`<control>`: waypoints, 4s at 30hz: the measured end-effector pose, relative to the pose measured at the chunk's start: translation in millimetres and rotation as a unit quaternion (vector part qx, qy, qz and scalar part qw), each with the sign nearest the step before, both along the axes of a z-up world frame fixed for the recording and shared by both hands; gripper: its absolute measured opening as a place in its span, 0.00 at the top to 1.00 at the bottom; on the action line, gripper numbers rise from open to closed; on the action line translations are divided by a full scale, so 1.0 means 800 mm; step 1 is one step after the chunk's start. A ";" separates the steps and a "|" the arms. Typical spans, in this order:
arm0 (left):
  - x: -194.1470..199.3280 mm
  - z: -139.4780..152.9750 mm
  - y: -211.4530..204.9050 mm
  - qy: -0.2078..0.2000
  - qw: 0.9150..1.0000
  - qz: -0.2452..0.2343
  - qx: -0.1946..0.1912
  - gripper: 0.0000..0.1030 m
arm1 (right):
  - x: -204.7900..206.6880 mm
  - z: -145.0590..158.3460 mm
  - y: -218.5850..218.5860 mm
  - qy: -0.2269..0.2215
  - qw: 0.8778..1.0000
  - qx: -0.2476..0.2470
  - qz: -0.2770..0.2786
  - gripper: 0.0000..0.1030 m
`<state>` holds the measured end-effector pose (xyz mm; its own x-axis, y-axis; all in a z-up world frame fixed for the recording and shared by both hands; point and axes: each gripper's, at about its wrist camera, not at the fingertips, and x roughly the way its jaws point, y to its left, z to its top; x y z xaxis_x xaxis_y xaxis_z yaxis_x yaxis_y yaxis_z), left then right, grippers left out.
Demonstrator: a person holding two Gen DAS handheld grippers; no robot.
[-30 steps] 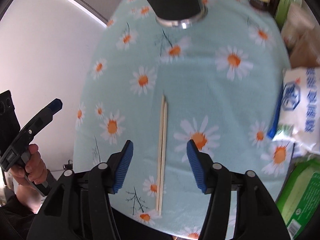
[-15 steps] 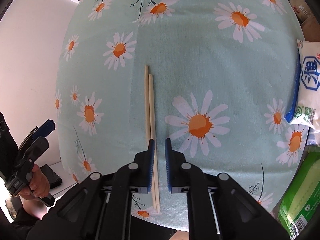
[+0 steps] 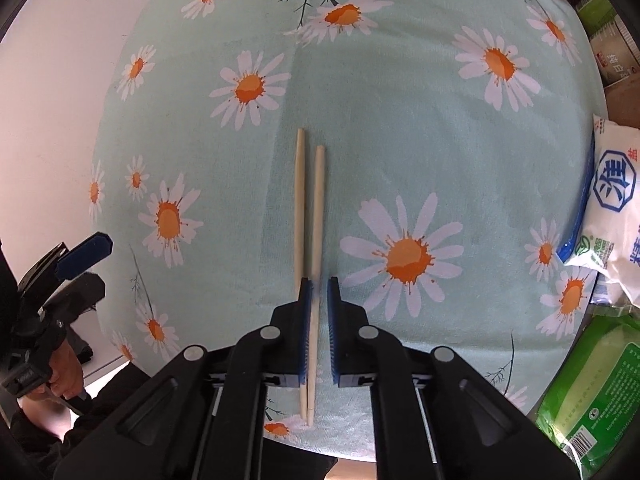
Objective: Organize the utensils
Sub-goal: 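Grasp one wooden chopstick with the right tool, then grasp the other wooden chopstick with the left tool, then lift both held chopsticks up over the black holder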
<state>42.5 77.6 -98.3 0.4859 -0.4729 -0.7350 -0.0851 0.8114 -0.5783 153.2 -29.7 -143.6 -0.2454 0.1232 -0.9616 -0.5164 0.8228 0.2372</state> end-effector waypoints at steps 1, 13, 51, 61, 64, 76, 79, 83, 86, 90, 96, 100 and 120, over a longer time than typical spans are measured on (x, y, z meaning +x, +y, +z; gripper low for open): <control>0.002 -0.002 -0.002 0.003 1.000 -0.001 0.002 0.62 | -0.002 0.001 0.002 -0.005 1.000 -0.009 0.001 0.92; 0.016 -0.010 -0.030 0.029 0.999 0.011 0.023 0.62 | -0.022 0.003 0.012 -0.037 0.999 -0.027 0.003 0.95; 0.128 -0.048 -0.180 0.293 0.945 0.035 0.143 0.90 | 0.024 0.073 -0.153 0.010 0.976 0.212 -0.045 0.95; 0.145 -0.045 -0.202 0.293 0.939 0.041 0.173 0.96 | 0.030 0.071 -0.167 0.011 0.972 0.225 -0.064 0.95; 0.147 -0.046 -0.196 0.284 0.944 0.046 0.164 0.97 | 0.031 0.069 -0.166 0.014 0.972 0.224 -0.068 0.95; 0.125 0.009 -0.130 0.206 0.968 0.063 0.130 0.97 | 0.030 0.061 -0.114 0.018 0.977 0.203 -0.066 0.95; 0.118 0.027 -0.107 0.177 0.975 0.068 0.119 0.97 | 0.028 0.066 -0.092 0.012 0.978 0.199 -0.063 0.95; 0.108 0.050 -0.071 0.131 0.983 0.064 0.111 0.97 | 0.026 0.081 -0.061 -0.012 0.977 0.204 -0.058 0.95; 0.104 0.066 -0.053 0.091 0.989 0.063 0.096 0.97 | 0.030 0.097 -0.042 -0.037 0.973 0.219 -0.062 0.95; 0.109 0.102 -0.034 0.028 0.994 0.050 0.094 0.97 | 0.038 0.125 -0.015 -0.082 0.967 0.233 -0.065 0.95; 0.132 0.156 -0.024 -0.074 0.989 0.024 0.125 0.97 | 0.056 0.170 0.005 -0.170 0.946 0.263 -0.087 0.95; 0.151 0.180 -0.009 -0.132 0.983 0.019 0.124 0.97 | 0.073 0.197 -0.002 -0.230 0.922 0.291 -0.115 0.95; 0.257 0.259 0.028 -0.389 0.911 0.064 0.117 0.97 | 0.198 0.271 -0.037 -0.415 0.779 0.404 -0.239 0.95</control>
<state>247.9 100.4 109.1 0.9435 -0.2500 -0.2173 0.1742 0.9325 -0.3164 311.6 -59.5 73.4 0.6802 0.6570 -0.3250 -0.4482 0.7236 0.5248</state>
